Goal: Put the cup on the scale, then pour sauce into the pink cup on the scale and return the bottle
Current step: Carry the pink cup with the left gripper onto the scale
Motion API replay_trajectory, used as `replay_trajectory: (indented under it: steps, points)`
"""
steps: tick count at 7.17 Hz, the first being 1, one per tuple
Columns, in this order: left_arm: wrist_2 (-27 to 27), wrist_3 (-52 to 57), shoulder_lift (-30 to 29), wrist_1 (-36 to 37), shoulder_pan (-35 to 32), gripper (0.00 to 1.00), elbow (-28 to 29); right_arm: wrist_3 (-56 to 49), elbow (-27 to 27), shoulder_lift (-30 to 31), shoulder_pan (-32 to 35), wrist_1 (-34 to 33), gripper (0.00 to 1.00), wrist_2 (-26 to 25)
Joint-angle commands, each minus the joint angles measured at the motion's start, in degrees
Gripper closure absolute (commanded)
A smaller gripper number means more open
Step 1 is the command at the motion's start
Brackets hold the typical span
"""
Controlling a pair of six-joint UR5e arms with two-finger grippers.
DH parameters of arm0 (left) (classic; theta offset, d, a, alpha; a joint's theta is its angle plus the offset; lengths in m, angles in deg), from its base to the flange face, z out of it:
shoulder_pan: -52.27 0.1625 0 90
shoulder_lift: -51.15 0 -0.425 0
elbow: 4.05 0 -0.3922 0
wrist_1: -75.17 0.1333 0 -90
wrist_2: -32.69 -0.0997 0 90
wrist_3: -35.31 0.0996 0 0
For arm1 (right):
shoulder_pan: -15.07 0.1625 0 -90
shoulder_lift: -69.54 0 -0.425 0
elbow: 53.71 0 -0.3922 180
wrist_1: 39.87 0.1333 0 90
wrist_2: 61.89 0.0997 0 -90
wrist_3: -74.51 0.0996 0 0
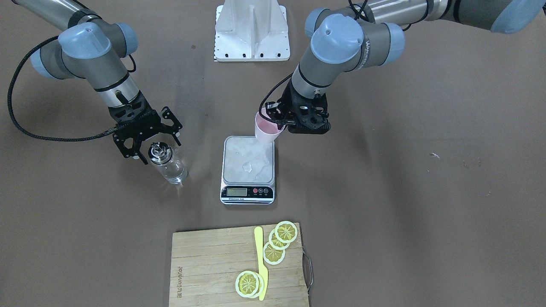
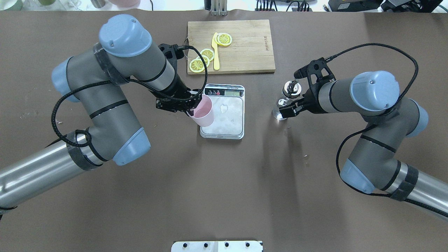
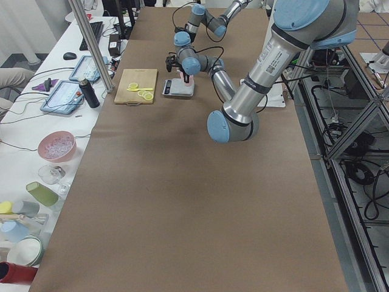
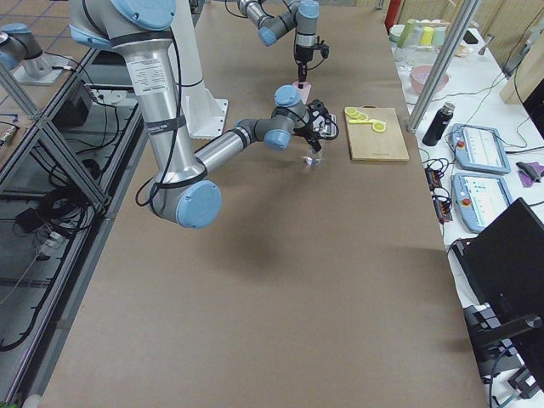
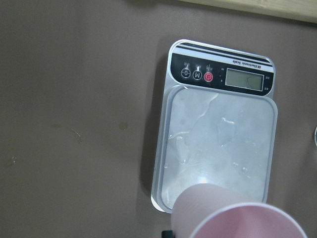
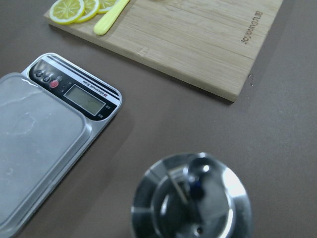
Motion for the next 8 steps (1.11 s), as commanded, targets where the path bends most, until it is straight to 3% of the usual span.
replay_trajectory:
  steps: [1, 8]
  points:
    - [-3.57, -0.72, -0.11, 0.1, 2.45, 1.0, 0.13, 0.0, 0.47, -0.74, -0.05, 0.25, 0.0, -0.65]
    - [-4.55, 2.26, -4.41, 0.89, 3.08, 1.0, 5.3, 0.09, 4.16, -4.43, 1.35, 0.16, 0.0, -1.79]
